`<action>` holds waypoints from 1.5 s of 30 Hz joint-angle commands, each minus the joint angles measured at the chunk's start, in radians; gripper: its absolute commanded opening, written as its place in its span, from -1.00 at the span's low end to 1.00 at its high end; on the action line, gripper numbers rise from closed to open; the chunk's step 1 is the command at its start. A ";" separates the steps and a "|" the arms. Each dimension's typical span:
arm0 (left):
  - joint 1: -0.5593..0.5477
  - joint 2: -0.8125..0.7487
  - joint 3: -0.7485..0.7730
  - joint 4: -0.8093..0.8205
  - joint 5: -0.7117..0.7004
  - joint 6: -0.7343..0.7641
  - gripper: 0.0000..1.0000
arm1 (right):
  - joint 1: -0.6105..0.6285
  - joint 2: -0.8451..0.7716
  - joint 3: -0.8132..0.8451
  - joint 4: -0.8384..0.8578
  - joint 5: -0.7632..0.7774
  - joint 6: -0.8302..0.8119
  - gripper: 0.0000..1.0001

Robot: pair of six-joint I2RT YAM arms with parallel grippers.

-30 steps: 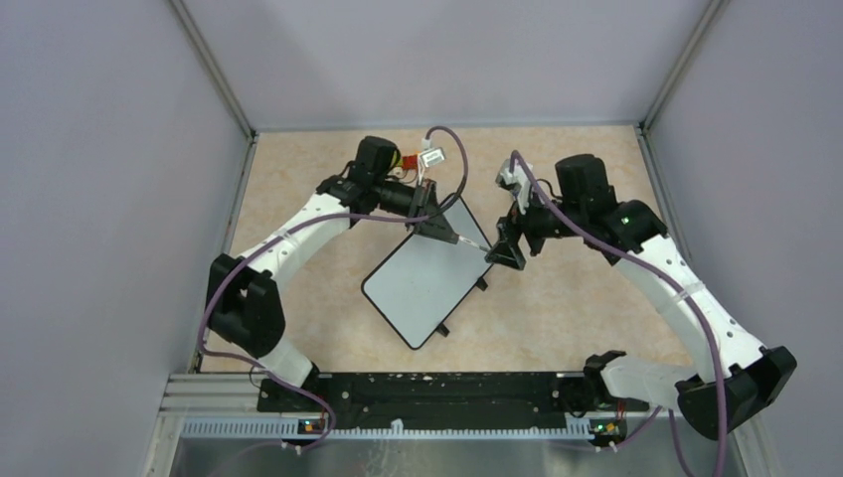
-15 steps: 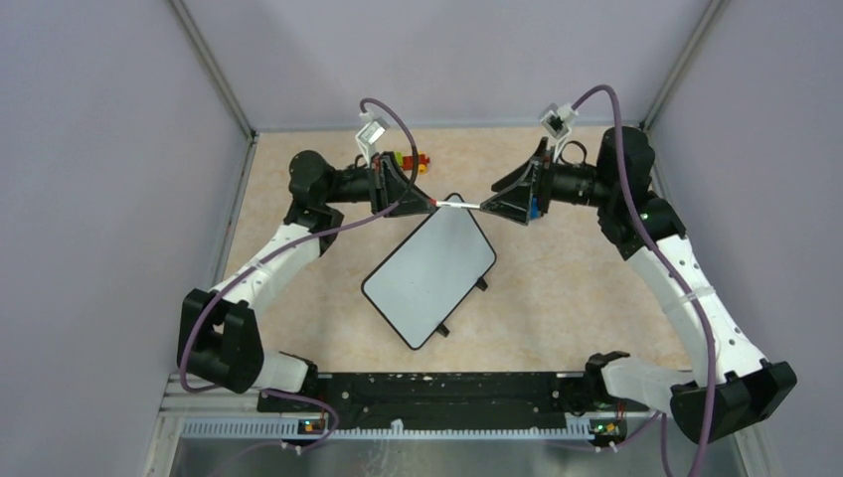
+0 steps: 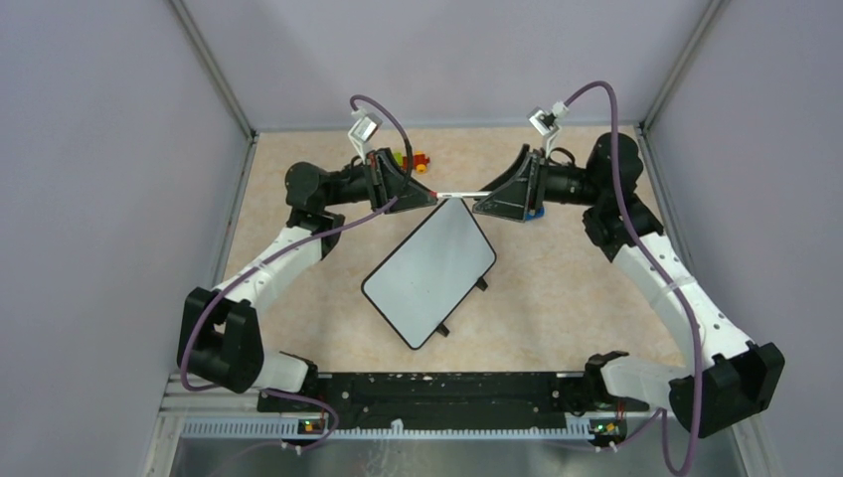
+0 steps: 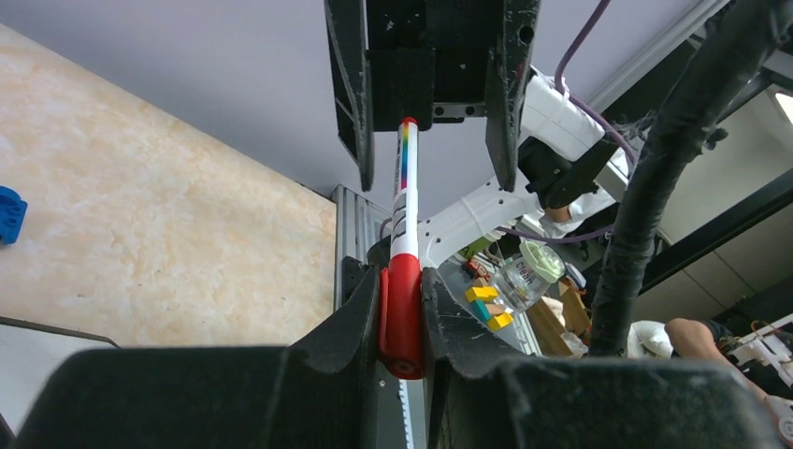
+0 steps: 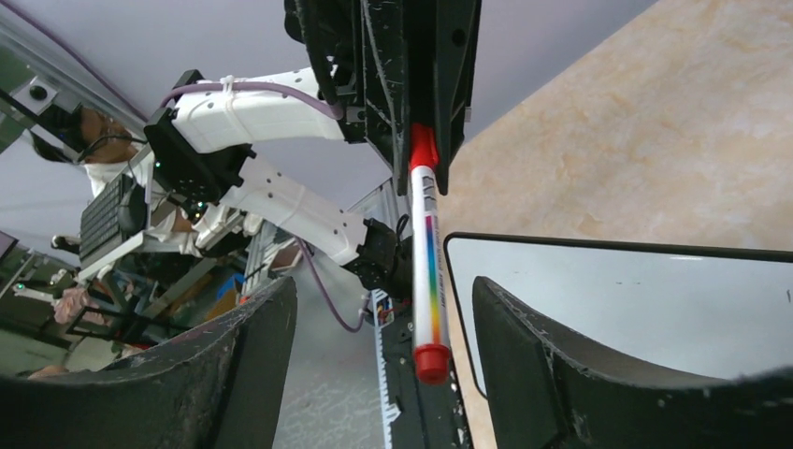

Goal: Write a sentence on the whiteboard
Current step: Open the pen cap of the whiteboard marker.

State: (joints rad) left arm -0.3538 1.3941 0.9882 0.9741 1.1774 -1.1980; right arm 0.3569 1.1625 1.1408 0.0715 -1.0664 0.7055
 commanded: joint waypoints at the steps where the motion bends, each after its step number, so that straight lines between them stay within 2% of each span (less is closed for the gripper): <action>1: -0.024 0.001 0.015 -0.033 -0.048 0.045 -1.00 | 0.034 0.006 0.069 -0.046 0.040 -0.051 0.26; 3: -0.038 0.010 0.029 -0.060 -0.052 0.065 -1.00 | 0.047 0.016 0.071 -0.054 0.049 -0.057 0.11; 10: -0.059 0.029 0.046 -0.108 -0.070 0.104 -1.00 | 0.077 0.042 0.093 -0.070 0.066 -0.083 -0.17; 19: -0.075 0.046 0.054 -0.092 -0.079 0.095 -1.00 | 0.085 0.063 0.112 -0.096 0.098 -0.093 -0.43; 26: -0.082 0.045 0.051 -0.087 -0.076 0.098 -1.00 | 0.085 0.071 0.120 -0.091 0.107 -0.087 -0.48; 32: -0.084 0.046 0.049 -0.091 -0.074 0.102 -1.00 | 0.084 0.072 0.122 -0.092 0.108 -0.087 -0.24; 33: -0.084 0.046 0.048 -0.094 -0.073 0.103 -1.00 | 0.084 0.072 0.122 -0.094 0.108 -0.088 -0.26; 42: -0.087 0.046 0.049 -0.122 -0.071 0.122 -1.00 | 0.083 0.072 0.119 -0.105 0.120 -0.098 -1.00; 45: -0.078 0.039 0.048 -0.160 -0.068 0.144 -1.00 | 0.078 0.068 0.122 -0.118 0.120 -0.107 -1.00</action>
State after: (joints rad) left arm -0.4248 1.4334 1.0126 0.8585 1.1194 -1.1030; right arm 0.4232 1.2373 1.2076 -0.0757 -0.9417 0.6060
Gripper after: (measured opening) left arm 0.216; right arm 0.095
